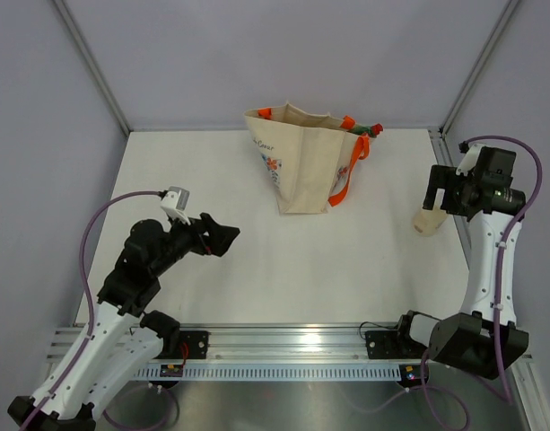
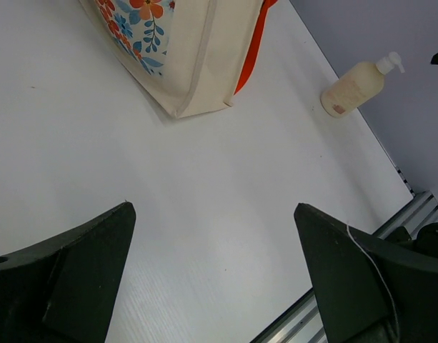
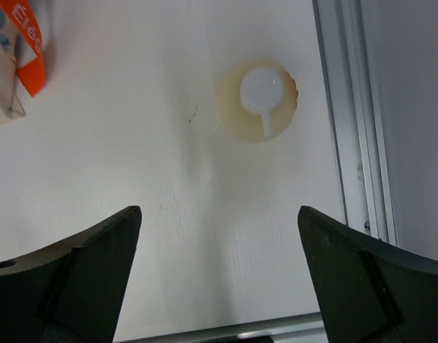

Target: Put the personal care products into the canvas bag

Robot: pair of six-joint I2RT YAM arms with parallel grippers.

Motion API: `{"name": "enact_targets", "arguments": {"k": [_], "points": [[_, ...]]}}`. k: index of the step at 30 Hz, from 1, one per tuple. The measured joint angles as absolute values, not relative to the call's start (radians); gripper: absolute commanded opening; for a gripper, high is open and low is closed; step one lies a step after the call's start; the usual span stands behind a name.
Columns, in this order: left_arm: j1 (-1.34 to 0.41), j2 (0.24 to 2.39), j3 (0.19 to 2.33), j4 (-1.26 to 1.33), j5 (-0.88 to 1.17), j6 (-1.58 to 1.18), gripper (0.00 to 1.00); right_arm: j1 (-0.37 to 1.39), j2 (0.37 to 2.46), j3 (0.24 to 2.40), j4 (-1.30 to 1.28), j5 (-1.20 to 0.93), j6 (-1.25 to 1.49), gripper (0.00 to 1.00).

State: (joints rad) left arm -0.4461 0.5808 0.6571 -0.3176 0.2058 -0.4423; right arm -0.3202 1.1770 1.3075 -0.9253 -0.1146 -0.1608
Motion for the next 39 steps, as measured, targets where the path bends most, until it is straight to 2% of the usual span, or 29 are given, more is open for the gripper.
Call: {"name": "enact_targets", "arguments": {"k": [6, 10, 19, 31, 39], "points": [[-0.446, 0.576, 0.623, -0.282, 0.23, -0.47, 0.99, -0.381, 1.311, 1.295, -0.957, -0.145, -0.173, 0.99], [-0.446, 0.579, 0.58, -0.245, 0.24, -0.487, 0.99, -0.441, 1.387, 1.263, -0.948, -0.24, -0.249, 0.99], [-0.446, 0.679, 0.528, -0.116, 0.288, -0.522, 0.99, -0.475, 1.506, 1.219, -0.804, -0.388, -0.389, 1.0], [-0.446, 0.757, 0.527, -0.049, 0.318, -0.525, 0.99, -0.407, 1.583, 1.129, -0.529, -0.21, -0.324, 0.99], [-0.446, 0.759, 0.527, -0.05, 0.318, -0.525, 0.99, -0.392, 1.65, 1.163, -0.427, -0.164, -0.282, 0.97]]}}
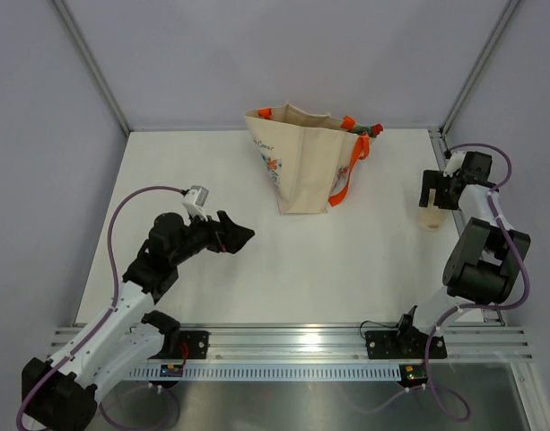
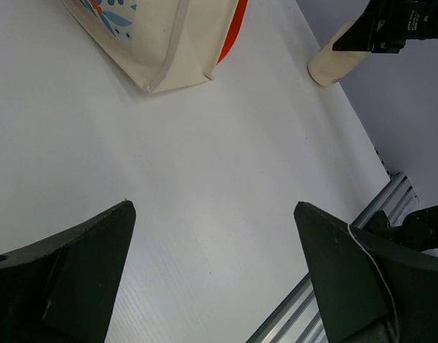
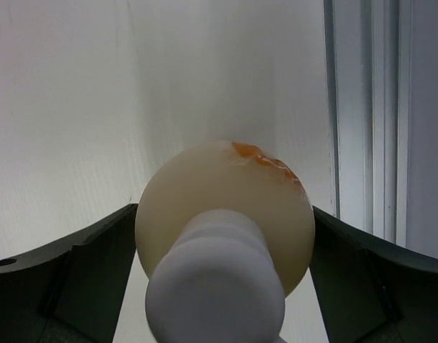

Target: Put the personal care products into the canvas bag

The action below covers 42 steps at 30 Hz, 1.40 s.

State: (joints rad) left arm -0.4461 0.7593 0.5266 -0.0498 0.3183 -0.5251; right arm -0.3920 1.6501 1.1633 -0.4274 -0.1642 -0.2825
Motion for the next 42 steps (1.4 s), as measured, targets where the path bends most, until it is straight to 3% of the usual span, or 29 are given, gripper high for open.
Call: {"name": "enact_targets", "arguments": {"k": [5, 6, 8, 9, 13, 21, 27, 32, 42], "points": [[-0.446, 0.754, 0.527, -0.051, 0.317, -0.525, 0.99, -0.388, 1.68, 1.169, -0.409, -0.147, -0.288, 0.87], [-0.446, 0.75, 0.527, -0.051, 0.317, -0.525, 0.99, -0.389, 1.683, 1.173, -0.41, -0.147, -0.291, 0.75], [-0.446, 0.743, 0.527, -0.051, 0.317, -0.525, 0.99, -0.389, 1.691, 1.185, -0.418, -0.151, -0.295, 0.62], [-0.446, 0.739, 0.527, -0.055, 0.316, -0.525, 0.99, -0.389, 1.694, 1.191, -0.424, -0.154, -0.296, 0.43], [-0.446, 0.719, 0.527, -0.072, 0.312, -0.525, 0.99, -0.389, 1.683, 1.18, -0.422, -0.178, -0.305, 0.0], [-0.446, 0.656, 0.527, -0.112, 0.3, -0.525, 0.99, -0.373, 1.473, 1.141, -0.554, -0.364, -0.31, 0.0], [-0.446, 0.648, 0.527, -0.138, 0.284, -0.525, 0.99, -0.232, 1.435, 1.342, -0.601, -0.465, -0.293, 0.0], [-0.446, 0.646, 0.528, -0.139, 0.271, -0.526, 0.99, -0.051, 1.592, 1.713, -0.617, -0.525, -0.241, 0.0], [-0.446, 0.668, 0.548, -0.136, 0.23, -0.536, 0.99, 0.139, 2.173, 2.551, -0.558, -0.539, -0.145, 0.0]]}}
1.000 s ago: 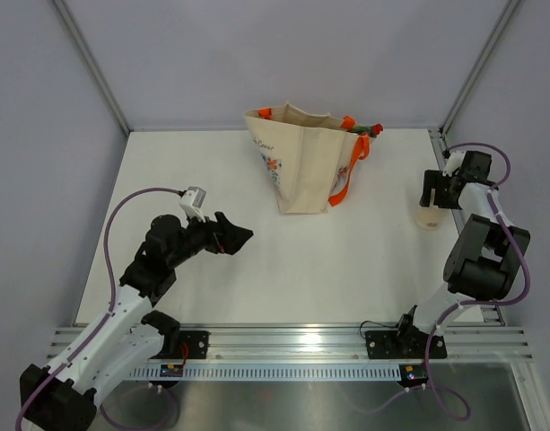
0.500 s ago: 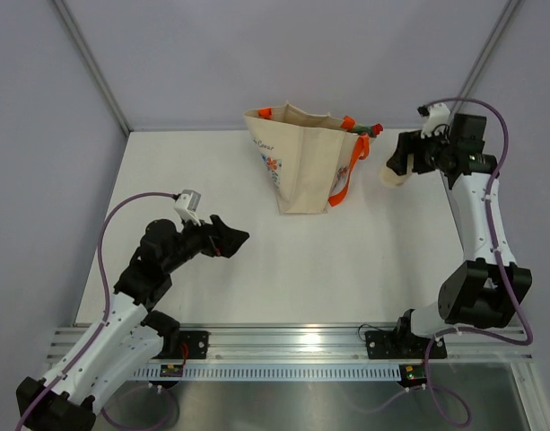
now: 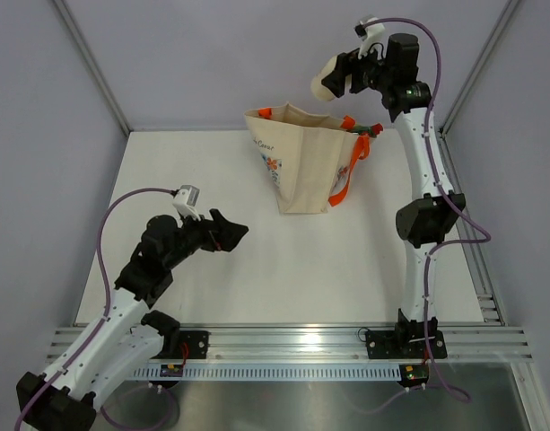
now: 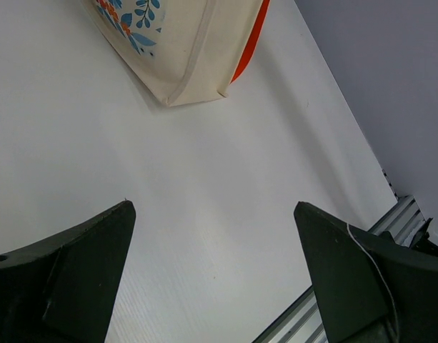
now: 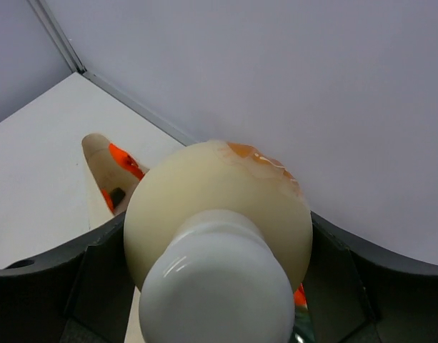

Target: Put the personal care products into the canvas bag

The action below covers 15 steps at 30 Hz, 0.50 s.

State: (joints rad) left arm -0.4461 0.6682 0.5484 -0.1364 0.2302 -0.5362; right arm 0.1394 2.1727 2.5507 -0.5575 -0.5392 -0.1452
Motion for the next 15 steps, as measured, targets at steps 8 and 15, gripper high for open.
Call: {"name": "enact_targets", "arguments": {"k": [8, 15], "points": [[-0.446, 0.736, 0.572, -0.135, 0.225, -0.521, 0.99, 0.158, 2.183, 2.245, -0.454, -0.545, -0.117, 0.0], [-0.446, 0.761, 0.572, -0.112, 0.239, -0.517, 0.99, 0.168, 1.978, 1.915, -0.325, -0.517, -0.13, 0.0]]}}
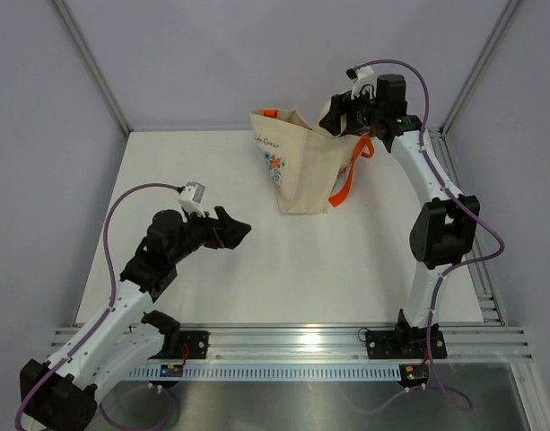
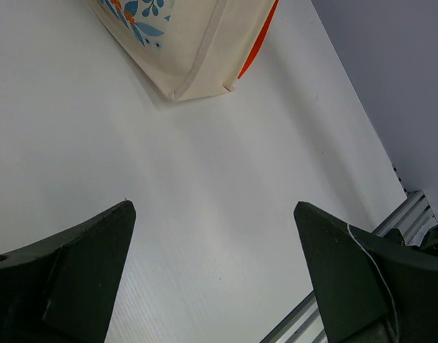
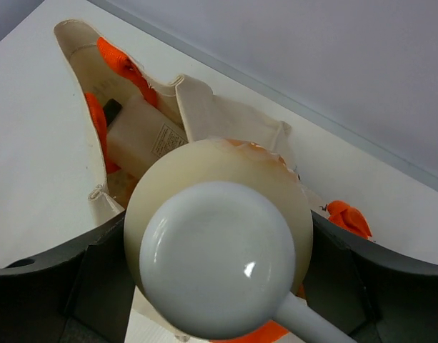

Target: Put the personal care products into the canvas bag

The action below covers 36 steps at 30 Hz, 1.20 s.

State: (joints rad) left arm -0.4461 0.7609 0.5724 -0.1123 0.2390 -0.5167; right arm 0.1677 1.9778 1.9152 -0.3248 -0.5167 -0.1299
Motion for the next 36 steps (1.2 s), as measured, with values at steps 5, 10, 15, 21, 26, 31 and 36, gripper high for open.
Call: {"name": "enact_targets", "arguments": {"k": [5, 10, 15, 21, 26, 31, 36], "points": [[-0.446, 0.756, 0.572, -0.099, 0.246, -0.517, 0.99, 0.184, 1.924, 1.857, -0.317, -0.518, -0.126, 0.0], [-0.446, 0.72, 0.563, -0.095, 0.247, -0.517, 0.99, 0.219, 1.916, 1.859, -0.347, -0.536, -0.126, 0.0], [-0.446, 0.707, 0.562, -0.096, 0.247, -0.517, 0.99, 0.273, 1.975, 1.955, -0.457, -0.575, -0.121, 0.0], [-0.446, 0.679, 0.562, -0.11, 0.247, -0.516, 0.99, 0.361, 2.188, 2.159, -0.587, -0.591, -0.124, 0.08], [-0.446, 0.666, 0.562, -0.136, 0.247, -0.507, 0.99, 0.39, 2.336, 2.374, -0.732, -0.556, -0.127, 0.67], [-0.446, 0.661, 0.562, -0.142, 0.246, -0.495, 0.99, 0.391, 2.307, 2.352, -0.736, -0.484, -0.149, 0.99], [-0.446, 0.676, 0.577, -0.168, 0.237, -0.482, 0.99, 0.387, 2.218, 2.328, -0.754, -0.402, -0.169, 0.99]]}}
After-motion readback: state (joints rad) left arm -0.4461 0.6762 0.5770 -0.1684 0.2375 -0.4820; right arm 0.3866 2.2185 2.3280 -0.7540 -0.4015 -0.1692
